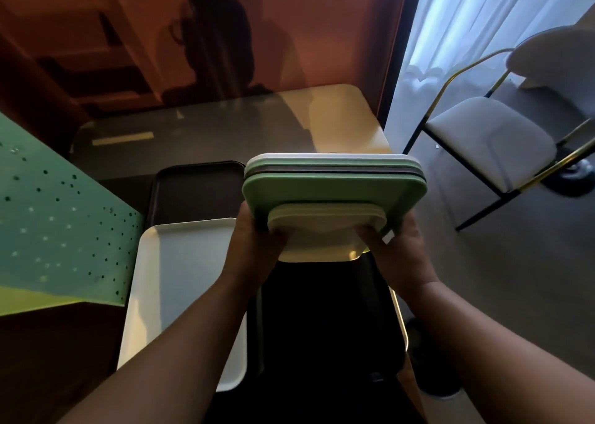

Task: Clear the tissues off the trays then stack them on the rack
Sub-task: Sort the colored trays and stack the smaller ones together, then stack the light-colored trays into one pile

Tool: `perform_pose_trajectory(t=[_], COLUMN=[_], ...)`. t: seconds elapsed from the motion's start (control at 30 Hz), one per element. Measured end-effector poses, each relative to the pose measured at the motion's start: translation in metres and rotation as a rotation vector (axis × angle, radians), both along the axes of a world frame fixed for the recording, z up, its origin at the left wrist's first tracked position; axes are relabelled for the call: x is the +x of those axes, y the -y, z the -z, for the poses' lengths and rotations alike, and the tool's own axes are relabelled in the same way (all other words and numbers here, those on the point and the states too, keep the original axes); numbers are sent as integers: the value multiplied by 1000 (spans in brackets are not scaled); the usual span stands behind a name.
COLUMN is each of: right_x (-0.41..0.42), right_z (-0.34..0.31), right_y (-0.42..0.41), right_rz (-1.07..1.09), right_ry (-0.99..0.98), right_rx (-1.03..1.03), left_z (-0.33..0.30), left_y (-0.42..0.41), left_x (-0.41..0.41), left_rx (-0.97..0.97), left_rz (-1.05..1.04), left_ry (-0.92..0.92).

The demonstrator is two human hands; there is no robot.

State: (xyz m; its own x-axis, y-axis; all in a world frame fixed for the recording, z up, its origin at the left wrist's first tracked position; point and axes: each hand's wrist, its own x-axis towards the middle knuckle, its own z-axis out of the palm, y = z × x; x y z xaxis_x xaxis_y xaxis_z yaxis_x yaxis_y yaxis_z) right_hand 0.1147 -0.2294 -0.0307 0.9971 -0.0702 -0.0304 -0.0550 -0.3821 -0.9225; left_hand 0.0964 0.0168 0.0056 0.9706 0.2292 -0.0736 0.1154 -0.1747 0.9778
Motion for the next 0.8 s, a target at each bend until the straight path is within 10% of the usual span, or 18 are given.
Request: perform_pose_trajectory(t=[0.43,0.8], right_x=[23,8], right_z=[-19,-29], right_y=[-7,-119], right_rz=[-49,-59], right_ry=[-58,-446], right_rx=[10,135], left_z=[3,-20], left_y=[-11,-106], left_x=[26,-25], left_rx=[55,-122], left_rz=[46,-305], left_ry=[-36,-483])
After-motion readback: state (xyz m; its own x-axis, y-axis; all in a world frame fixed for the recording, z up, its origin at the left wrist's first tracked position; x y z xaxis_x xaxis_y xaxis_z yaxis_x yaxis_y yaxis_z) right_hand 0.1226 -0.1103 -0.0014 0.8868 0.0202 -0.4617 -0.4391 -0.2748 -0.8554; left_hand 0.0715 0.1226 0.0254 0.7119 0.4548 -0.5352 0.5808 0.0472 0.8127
